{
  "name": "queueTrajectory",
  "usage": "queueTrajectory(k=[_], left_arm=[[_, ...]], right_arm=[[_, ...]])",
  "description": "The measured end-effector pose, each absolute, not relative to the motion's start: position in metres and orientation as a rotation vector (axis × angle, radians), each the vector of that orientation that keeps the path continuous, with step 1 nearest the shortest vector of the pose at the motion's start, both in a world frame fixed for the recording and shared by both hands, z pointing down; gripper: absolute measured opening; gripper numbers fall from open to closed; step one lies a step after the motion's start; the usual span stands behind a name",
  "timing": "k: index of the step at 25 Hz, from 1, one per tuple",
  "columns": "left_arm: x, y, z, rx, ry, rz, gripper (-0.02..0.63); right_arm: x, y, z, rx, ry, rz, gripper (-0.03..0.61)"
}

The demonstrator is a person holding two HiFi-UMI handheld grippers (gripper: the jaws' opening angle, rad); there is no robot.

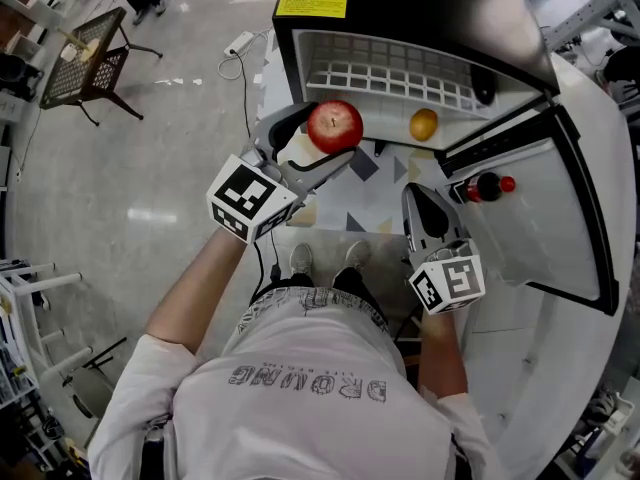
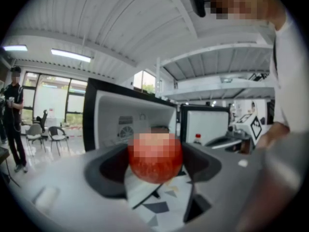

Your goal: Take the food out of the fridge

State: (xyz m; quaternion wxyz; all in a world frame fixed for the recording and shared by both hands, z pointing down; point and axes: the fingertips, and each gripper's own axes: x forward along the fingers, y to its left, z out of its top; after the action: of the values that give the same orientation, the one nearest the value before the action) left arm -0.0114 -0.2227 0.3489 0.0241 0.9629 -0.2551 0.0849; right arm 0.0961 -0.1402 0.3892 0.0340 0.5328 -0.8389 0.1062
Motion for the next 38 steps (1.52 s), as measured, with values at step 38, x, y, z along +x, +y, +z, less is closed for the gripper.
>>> queueTrajectory(k=[38], left_arm=[[-0.031, -0.193, 0.388, 2.928, -0.77, 0.255, 0.353]], right_arm=[[0.094, -0.152, 0.389, 1.633, -2.553, 0.314, -0.006]])
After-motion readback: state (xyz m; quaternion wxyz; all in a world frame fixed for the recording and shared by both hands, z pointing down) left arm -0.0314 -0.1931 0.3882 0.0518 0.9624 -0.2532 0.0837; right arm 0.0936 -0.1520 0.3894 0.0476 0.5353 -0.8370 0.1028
